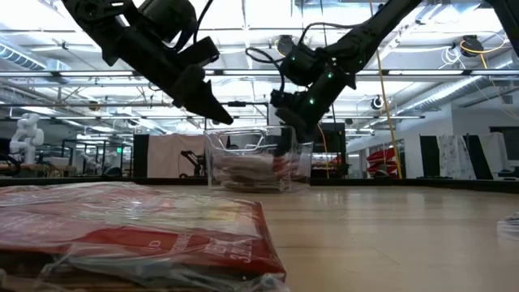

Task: Sort popcorn bags into baskets
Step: Adjust the red popcorn packs in the transparent bin

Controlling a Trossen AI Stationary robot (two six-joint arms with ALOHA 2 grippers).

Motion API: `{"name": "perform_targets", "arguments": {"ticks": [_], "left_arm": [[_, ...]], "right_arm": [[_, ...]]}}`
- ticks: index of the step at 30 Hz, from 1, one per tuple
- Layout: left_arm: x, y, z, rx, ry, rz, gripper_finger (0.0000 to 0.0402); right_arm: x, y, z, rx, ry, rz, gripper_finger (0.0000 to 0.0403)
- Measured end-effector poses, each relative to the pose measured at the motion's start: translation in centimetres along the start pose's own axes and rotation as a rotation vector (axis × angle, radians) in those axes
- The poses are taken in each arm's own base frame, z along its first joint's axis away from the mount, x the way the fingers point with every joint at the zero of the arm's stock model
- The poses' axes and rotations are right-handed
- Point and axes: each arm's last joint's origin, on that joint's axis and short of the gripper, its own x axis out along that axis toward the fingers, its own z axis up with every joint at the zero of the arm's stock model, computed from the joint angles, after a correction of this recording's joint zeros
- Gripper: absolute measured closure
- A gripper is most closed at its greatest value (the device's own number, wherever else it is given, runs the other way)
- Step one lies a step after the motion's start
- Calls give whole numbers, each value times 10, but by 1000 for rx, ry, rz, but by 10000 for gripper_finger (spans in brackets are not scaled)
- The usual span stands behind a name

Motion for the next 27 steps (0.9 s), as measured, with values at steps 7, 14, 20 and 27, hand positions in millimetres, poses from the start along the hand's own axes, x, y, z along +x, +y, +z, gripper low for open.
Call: {"name": "perform_targets", "arguments": {"ticks": [7,14,20,27], "left_arm": [[0,0,0,-3,4,0,311],[0,-2,0,-6,5,-5,311],[1,-2,-2,-5,17,-5,311],[7,-3,-9,-16,12,-5,311]], "right_arm": [[-4,-19,0,-33,8,-146,403],[-16,-14,8,22,-54,-45,403],[-11,6,9,3,-65,0,403],[9,8,0,45,-14,3,403]]}}
